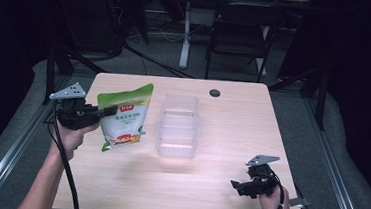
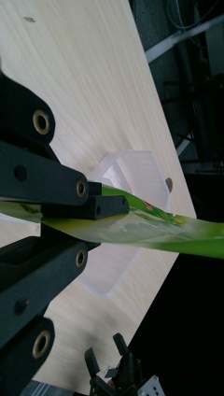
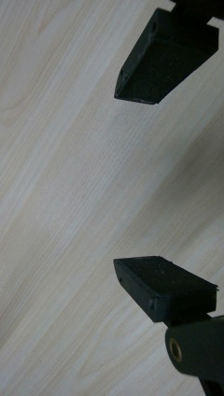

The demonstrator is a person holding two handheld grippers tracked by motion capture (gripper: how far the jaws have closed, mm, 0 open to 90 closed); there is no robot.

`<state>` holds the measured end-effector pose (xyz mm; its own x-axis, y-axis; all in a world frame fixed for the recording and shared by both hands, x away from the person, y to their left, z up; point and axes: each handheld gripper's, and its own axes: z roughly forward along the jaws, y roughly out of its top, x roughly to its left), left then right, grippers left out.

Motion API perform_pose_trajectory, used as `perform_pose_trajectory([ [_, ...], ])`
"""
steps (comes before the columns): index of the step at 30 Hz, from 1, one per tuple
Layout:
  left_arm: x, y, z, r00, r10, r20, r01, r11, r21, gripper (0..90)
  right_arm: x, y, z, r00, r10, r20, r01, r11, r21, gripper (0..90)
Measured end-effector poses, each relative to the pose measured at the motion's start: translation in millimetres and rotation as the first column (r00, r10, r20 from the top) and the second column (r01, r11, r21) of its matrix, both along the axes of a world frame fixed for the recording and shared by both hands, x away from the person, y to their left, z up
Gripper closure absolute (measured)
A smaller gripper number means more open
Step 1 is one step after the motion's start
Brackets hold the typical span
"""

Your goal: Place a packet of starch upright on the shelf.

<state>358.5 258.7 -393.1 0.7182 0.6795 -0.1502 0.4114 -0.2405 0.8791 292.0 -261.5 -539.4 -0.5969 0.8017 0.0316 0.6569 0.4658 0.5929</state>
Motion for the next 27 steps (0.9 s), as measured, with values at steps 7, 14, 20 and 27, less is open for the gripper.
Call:
perform_pose_trajectory([
  [7,7.4,-6.1,11.8,0.9999,-0.004,0.015,0.004,1.0,-0.001,89.9,0.7,-1.7,-0.3,1.0,-0.004,-0.005,0.004,0.9999,-0.013,14.9],
  [14,14.6,-17.0,20.2,0.9995,-0.014,0.028,0.014,0.9999,0.005,89.9,0.7,-1.3,-0.9,1.0,-0.006,-0.003,0.006,0.9999,-0.009,14.9],
  [20,18.8,-25.9,24.1,0.999,-0.027,0.036,0.027,0.9996,0.004,89.9,0.9,-1.2,-1.5,0.9999,-0.005,-0.011,0.005,1.0,-0.002,14.9],
  [27,21.0,-34.8,25.1,0.9982,-0.046,0.04,0.046,0.9989,0.004,89.9,1.1,-1.3,-1.8,0.9999,-0.005,-0.013,0.005,1.0,0.001,14.9],
])
